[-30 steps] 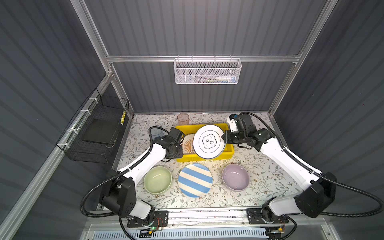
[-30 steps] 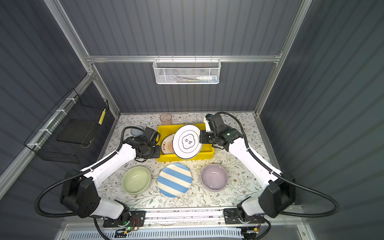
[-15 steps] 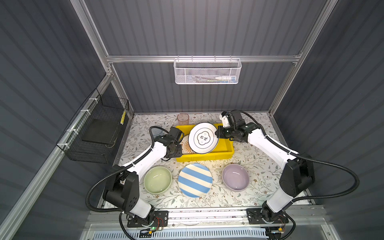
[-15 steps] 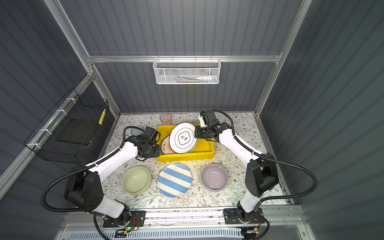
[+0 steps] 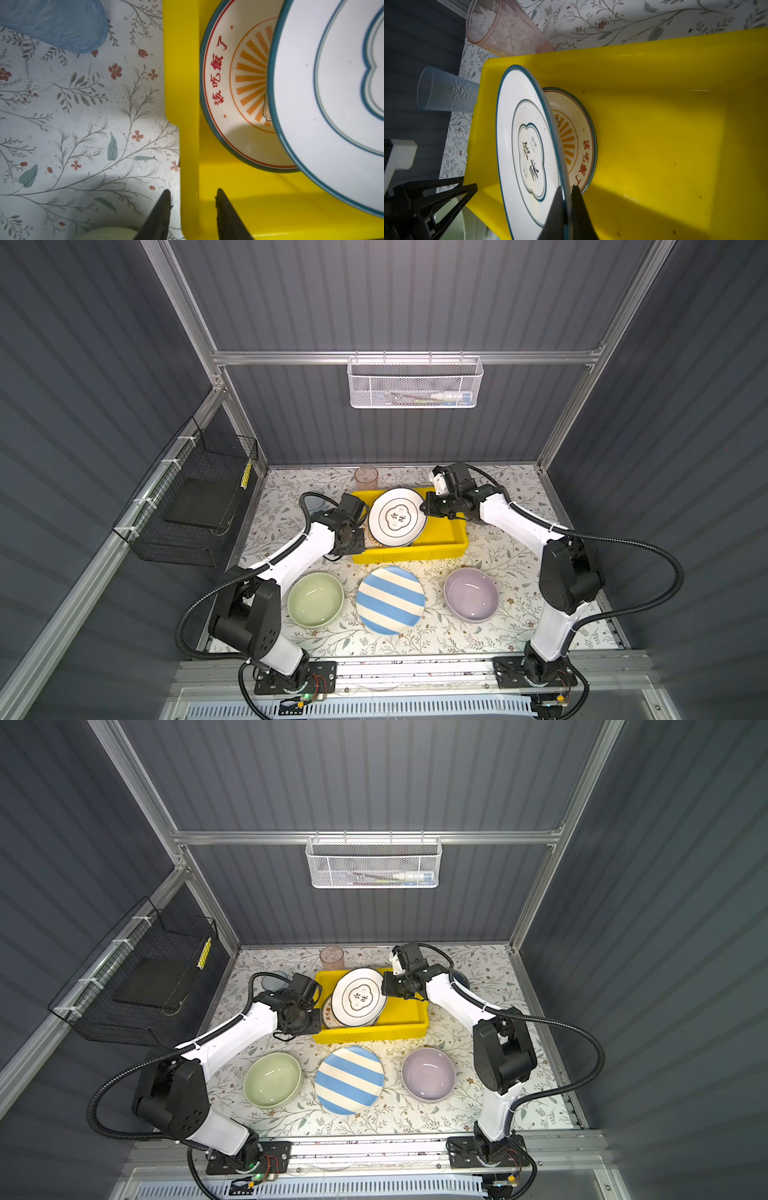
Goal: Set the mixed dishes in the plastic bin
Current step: 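Lift the white plate with the right gripper and carry it over the bin, then lower the white plate into the bin and open the right gripper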
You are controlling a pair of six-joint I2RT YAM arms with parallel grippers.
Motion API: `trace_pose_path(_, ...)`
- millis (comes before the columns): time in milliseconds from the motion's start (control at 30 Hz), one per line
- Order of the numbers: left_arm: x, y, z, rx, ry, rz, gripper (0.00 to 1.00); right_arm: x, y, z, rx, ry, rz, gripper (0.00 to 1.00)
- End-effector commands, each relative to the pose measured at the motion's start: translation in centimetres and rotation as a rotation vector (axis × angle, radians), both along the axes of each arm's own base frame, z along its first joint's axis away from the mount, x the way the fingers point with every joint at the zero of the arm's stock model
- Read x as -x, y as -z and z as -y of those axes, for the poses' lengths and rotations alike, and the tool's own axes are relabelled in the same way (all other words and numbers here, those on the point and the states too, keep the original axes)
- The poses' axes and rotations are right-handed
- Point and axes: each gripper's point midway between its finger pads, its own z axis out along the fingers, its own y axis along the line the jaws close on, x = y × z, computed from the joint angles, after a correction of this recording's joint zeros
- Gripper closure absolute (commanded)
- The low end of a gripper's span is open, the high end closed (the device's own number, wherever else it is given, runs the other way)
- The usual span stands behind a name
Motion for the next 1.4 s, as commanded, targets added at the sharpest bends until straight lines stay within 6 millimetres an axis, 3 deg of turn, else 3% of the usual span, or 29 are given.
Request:
trace_pose_path(0, 0.0, 0.3, 0.1, 0.006, 0.013, -0.016, 0.63, -0.8, -1.8, -1.7, -0.094, -0.034, 0.022, 0.96)
trace_pose_path(767, 0.1, 0.4, 0.3, 0.020, 0.015, -0.024, 0.64, -0.6, 4.0, -4.4, -0.156, -0.079, -0.129, 0.88)
trace_pose_path(1067, -0.1, -0.2, 0.6, 0.035, 0.018, -0.015, 0.65, -0.4, 5.3, -4.1, -0.098, -0.082, -0.143, 0.72)
trace_pose_path(1367, -0.4, -0.4, 1.0, 0.053, 0.017, -0.012, 0.65, -0.1, 5.7, -2.9, 0.066, -0.078, -0.120, 0.59)
